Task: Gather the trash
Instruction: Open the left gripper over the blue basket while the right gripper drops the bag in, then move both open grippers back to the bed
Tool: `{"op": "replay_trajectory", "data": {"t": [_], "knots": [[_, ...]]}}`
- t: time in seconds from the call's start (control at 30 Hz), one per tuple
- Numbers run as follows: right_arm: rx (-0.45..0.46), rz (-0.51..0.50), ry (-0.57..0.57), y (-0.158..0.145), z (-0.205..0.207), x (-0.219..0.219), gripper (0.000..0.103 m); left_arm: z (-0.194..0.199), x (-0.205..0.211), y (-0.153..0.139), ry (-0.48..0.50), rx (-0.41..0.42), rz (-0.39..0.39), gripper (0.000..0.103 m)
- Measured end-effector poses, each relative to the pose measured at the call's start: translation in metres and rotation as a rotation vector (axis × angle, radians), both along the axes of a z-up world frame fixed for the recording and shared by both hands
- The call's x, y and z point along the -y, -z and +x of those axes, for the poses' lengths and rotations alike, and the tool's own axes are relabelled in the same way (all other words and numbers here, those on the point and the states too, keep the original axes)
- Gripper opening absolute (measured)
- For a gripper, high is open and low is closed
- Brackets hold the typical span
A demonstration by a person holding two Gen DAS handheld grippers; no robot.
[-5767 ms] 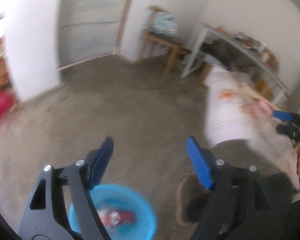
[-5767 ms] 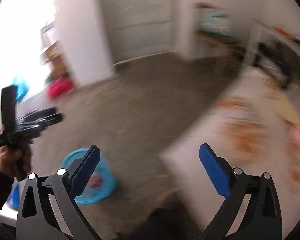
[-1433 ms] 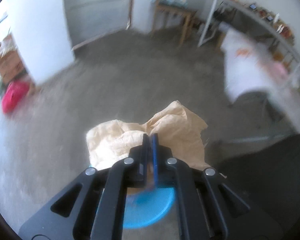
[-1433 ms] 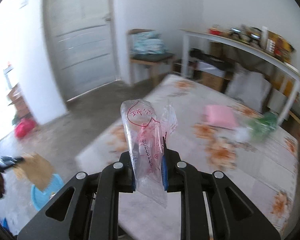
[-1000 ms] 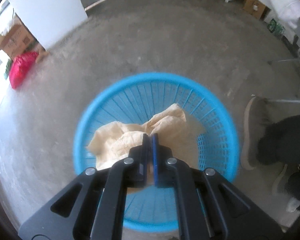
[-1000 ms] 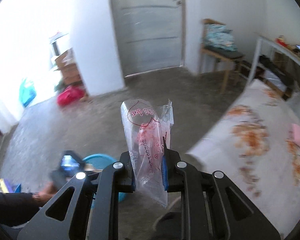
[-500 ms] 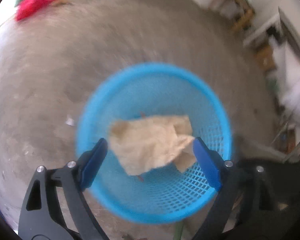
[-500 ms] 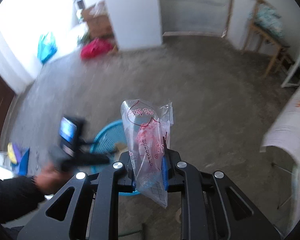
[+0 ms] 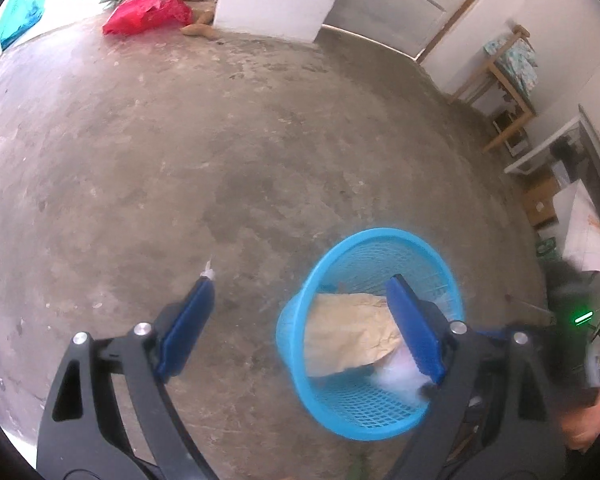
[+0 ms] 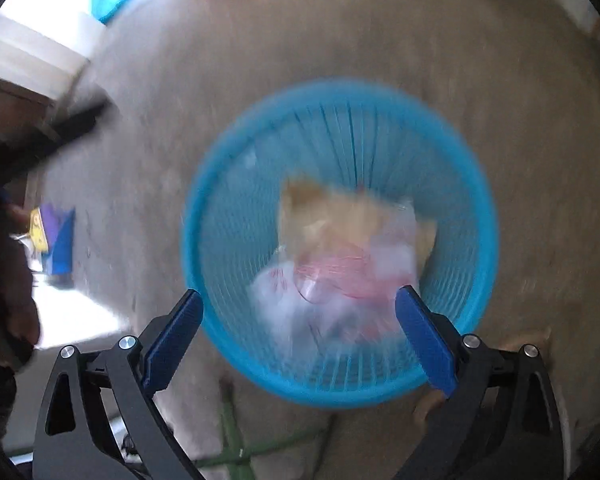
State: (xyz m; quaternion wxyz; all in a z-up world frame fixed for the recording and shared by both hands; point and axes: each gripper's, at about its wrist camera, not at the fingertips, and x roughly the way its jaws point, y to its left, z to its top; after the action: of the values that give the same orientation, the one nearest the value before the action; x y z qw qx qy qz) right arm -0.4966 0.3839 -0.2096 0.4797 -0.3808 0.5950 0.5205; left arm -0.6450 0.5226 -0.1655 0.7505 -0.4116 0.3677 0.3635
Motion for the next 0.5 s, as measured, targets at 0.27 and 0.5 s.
{"op": "replay_trajectory", "data": {"t": [0.27,0.5], "knots": [[0.002,0.255,0.219,-0.100,0.062,0.016,0.094,0.056,0.017,-0.045,0.117,0.081,0.077,0.084],[0.195,0.485,0.422,-0.244,0.180,0.122,0.097,0.183,0.062,-0.140,0.371,0.241,0.196,0.084]]}}
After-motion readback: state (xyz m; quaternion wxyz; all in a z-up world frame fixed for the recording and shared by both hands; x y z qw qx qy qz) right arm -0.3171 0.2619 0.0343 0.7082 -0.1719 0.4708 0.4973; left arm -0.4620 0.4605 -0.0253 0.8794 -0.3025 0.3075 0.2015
